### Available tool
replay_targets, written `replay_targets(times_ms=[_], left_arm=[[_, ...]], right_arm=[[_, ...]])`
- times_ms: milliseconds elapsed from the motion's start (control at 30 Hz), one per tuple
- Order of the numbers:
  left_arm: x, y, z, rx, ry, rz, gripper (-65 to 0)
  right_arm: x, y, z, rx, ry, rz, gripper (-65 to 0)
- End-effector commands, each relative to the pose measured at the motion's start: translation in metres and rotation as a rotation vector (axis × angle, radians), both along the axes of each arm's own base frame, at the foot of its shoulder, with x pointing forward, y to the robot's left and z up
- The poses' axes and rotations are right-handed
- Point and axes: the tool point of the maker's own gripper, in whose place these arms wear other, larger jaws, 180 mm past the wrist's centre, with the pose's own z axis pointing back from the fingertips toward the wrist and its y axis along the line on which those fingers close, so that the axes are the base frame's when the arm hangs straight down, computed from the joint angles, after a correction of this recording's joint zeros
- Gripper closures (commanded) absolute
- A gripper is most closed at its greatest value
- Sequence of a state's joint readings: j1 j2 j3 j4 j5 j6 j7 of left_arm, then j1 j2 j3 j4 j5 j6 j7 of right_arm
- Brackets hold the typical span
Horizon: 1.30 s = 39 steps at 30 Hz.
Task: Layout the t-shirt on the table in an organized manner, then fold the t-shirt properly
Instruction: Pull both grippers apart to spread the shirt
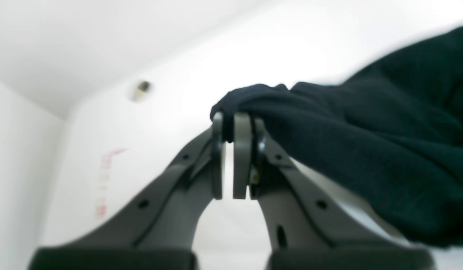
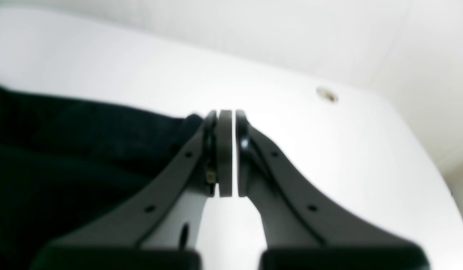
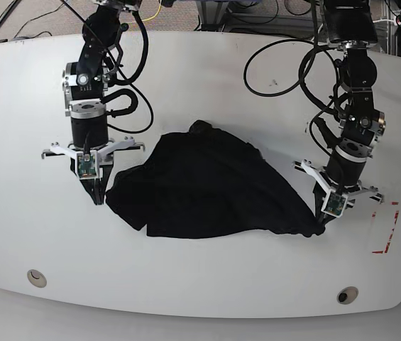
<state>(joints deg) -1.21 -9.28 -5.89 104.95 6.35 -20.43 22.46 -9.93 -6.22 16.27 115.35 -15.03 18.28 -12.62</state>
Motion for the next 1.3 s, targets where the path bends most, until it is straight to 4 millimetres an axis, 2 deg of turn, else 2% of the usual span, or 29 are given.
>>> replay_targets(times_ms=[0, 233, 400, 633, 700, 833, 933, 1000, 1167, 1200, 1267], left_arm=[[0.008, 0.0, 0.045, 0.002, -0.12, 0.0, -0.1], [0.023, 0.002, 0.102, 0.031, -0.213, 0.034, -0.1], [0.032, 0.005, 0.133, 0.044, -0.25, 0.06, -0.1], [0.033, 0.01, 0.13, 0.054, -0.228, 0.075, -0.1], [0.028, 0.011, 0.116, 0.054, -0.195, 0.077, 0.0], [0.022, 0.02, 0.098, 0.069, -0.149, 0.092, 0.0], [0.015, 0.022, 0.08, 0.07, -0.106, 0.097, 0.0], [0.007, 0.022, 0.063, 0.072, -0.063, 0.095, 0.0], [-0.007, 0.028, 0.037, 0.073, 0.006, 0.109, 0.0], [-0.01, 0.031, 0.032, 0.073, 0.019, 0.114, 0.0], [-0.016, 0.037, 0.024, 0.074, 0.04, 0.131, 0.0]], right_arm=[[0.015, -0.002, 0.037, -0.03, -0.119, 0.018, -0.6], [0.041, -0.011, 0.078, -0.073, -0.196, 0.01, -0.6], [0.054, -0.003, 0.091, -0.114, -0.188, 0.073, -0.6], [0.054, 0.0, 0.072, -0.129, -0.08, 0.093, -0.6], [0.047, 0.006, 0.052, -0.106, -0.017, 0.102, -0.8], [0.034, 0.028, 0.028, -0.013, 0.037, 0.147, -1.3], [0.019, 0.043, 0.008, 0.067, 0.084, 0.183, -9.0], [0.007, 0.054, -0.004, 0.141, 0.107, 0.216, -19.5], [-0.021, 0.088, -0.019, 0.347, 0.14, 0.312, -48.8], [-0.025, 0.094, -0.02, 0.388, 0.143, 0.33, -53.1], [-0.034, 0.104, -0.023, 0.467, 0.151, 0.358, -56.8]])
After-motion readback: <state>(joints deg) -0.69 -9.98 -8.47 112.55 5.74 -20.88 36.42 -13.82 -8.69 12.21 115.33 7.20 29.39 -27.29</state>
